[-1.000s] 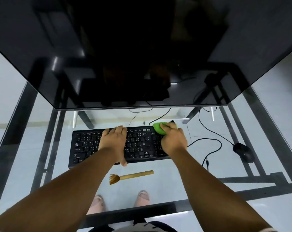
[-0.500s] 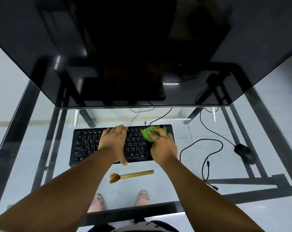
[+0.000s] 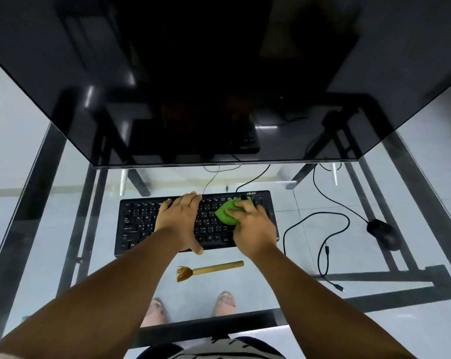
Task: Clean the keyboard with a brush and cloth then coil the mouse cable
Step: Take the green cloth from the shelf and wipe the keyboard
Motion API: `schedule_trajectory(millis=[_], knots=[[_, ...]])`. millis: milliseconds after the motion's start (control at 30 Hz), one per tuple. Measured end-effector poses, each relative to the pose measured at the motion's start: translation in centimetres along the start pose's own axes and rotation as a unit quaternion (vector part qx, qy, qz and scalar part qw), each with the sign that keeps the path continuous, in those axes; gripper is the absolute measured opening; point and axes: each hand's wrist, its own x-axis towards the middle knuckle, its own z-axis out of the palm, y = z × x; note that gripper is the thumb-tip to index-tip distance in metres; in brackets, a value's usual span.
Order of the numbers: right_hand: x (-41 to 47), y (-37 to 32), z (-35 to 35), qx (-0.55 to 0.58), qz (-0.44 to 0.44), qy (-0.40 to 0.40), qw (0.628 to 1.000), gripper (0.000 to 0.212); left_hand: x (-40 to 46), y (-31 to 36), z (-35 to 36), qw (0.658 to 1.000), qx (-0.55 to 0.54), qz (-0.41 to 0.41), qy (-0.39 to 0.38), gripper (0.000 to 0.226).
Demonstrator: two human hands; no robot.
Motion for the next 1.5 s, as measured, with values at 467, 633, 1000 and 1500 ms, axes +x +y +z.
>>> schedule_trajectory(millis=[467, 633, 1000, 1500], knots=[[-1.1, 4.6, 0.2, 0.021, -0.094, 0.028, 0.995, 0.054, -0.7, -1.4, 1.1, 0.999, -0.024, -0.027, 0.008, 0.142], [-0.9, 4.0, 0.5, 0.029, -0.087, 0.047, 0.995, 0.050, -1.3, -2.3, 1.5, 0.998, -0.024, -0.051, 0.014, 0.145], [-0.7, 3.6, -1.1, -0.010, -0.092, -0.011, 0.996, 0.052, -1.1, -3.4, 0.4, 0.999, 0.023, -0.019, -0.021, 0.145], [-0.3, 1.3, -0.7, -0.123, -0.300, -0.044, 0.945, 0.042, -2.7, -6.5, 0.5, 0.999, 0.023, -0.043, -0.015, 0.145]])
